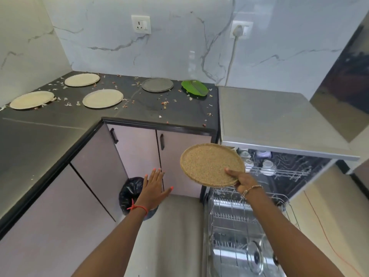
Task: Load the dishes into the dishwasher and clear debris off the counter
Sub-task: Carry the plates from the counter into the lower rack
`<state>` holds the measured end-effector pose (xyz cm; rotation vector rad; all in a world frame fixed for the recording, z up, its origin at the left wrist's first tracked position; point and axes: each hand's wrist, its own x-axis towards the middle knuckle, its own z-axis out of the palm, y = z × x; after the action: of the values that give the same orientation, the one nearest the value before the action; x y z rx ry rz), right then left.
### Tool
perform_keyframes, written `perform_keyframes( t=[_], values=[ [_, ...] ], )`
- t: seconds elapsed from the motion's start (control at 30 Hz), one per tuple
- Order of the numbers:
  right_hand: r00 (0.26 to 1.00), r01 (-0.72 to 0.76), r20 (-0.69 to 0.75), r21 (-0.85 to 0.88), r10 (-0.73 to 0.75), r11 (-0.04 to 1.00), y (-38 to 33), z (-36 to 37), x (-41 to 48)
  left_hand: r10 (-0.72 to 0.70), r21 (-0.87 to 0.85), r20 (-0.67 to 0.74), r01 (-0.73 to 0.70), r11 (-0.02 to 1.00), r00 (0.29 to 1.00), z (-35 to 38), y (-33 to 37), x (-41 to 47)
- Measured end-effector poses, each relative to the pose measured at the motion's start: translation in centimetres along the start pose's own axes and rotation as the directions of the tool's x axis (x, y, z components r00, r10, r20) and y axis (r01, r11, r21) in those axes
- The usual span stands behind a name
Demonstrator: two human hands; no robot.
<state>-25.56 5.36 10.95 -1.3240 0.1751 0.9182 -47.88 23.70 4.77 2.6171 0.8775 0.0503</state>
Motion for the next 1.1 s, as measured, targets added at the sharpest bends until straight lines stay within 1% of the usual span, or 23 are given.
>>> perform_keyframes(
  t=[0.2,0.33,0.47,0.6,0.7,0.87,1.0,1.1],
  values=[
    [0.999,-0.025,-0.034,0.058,0.027,0.998,1.3,-7.7,-0.3,0.018,-0.012,0.023,-0.018,1.000,1.000,3.6,5.2,-0.8],
    [0.998,-0.053,-0.043,0.043,0.054,0.998,1.1,-14.3,-0.3,0.026,-0.010,0.032,-0.025,1.000,0.999,7.4,11.1,-1.3],
    [0.998,-0.067,-0.022,0.013,0.067,0.998,-0.2,-21.4,0.0,0.015,-0.045,0.048,-0.013,0.999,0.999,11.5,18.1,-2.5],
    [0.995,-0.077,-0.059,-0.007,0.077,0.997,-1.6,-28.3,-0.4,0.013,-0.075,0.062,-0.009,0.997,0.998,15.0,23.8,-3.6],
    [0.990,-0.080,-0.117,0.000,0.079,0.997,-2.9,-32.2,-0.6,0.001,-0.067,0.091,0.005,0.998,0.996,17.1,27.1,-4.6],
    [0.974,-0.063,-0.213,0.087,0.081,0.994,-3.9,-38.2,-0.5,0.058,-0.102,0.141,-0.044,0.994,0.988,20.4,31.0,-4.9],
    [0.939,-0.029,-0.336,0.116,0.066,0.993,-4.0,-41.9,0.5,0.086,-0.071,0.205,-0.073,0.995,0.975,23.3,32.2,-4.5],
    [0.891,-0.007,-0.452,0.096,0.050,0.995,-3.9,-44.0,1.7,0.125,-0.100,0.203,-0.106,0.989,0.971,25.4,33.0,-3.8]
  ],
)
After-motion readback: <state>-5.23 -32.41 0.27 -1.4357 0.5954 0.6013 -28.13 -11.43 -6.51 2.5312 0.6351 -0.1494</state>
